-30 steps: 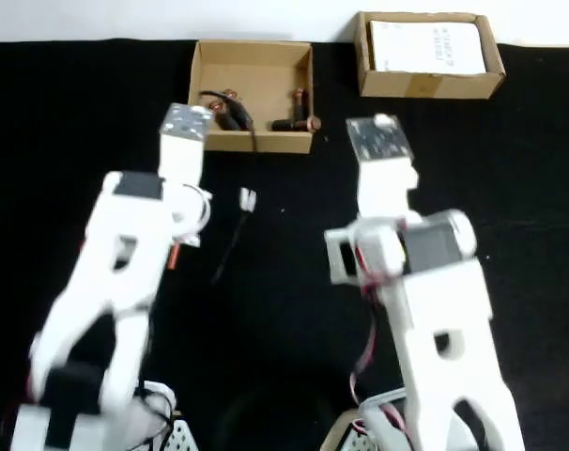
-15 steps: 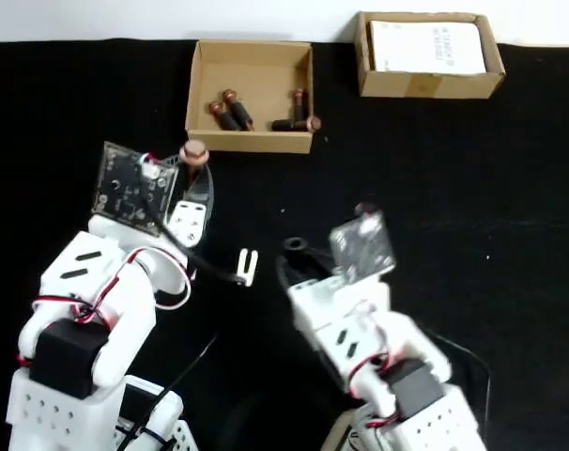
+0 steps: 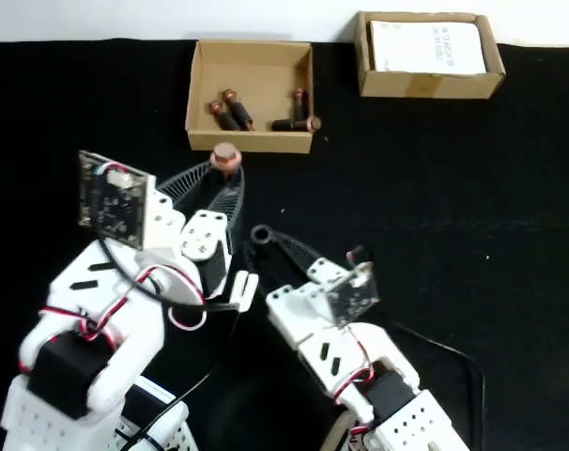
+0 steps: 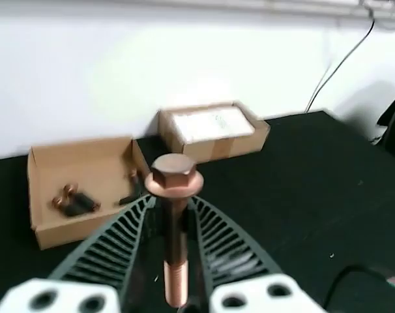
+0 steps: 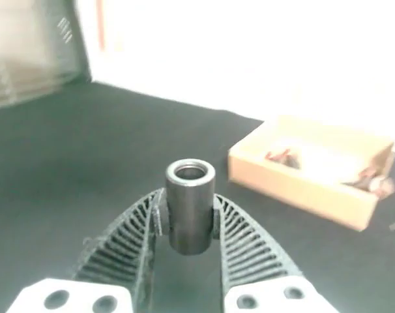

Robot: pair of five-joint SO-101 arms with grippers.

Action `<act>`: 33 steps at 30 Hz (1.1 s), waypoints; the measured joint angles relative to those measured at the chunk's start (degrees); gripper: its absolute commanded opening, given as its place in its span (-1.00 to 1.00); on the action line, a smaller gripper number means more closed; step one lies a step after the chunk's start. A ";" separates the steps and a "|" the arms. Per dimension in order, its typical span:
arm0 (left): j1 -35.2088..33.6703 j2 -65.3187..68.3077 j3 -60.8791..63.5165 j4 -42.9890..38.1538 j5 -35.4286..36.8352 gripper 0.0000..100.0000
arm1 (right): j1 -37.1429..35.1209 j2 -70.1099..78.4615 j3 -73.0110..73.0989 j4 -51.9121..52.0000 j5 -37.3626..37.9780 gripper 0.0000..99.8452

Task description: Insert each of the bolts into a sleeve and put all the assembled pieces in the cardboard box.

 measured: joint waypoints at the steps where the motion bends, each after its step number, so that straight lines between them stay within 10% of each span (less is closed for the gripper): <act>1: 0.00 0.09 1.41 -0.44 0.09 -0.98 | 0.79 0.00 0.00 -0.35 0.00 -0.98; 33: 3.78 13.54 -0.79 -8.18 0.44 -0.98 | 0.97 0.00 0.00 -0.62 -4.22 -0.98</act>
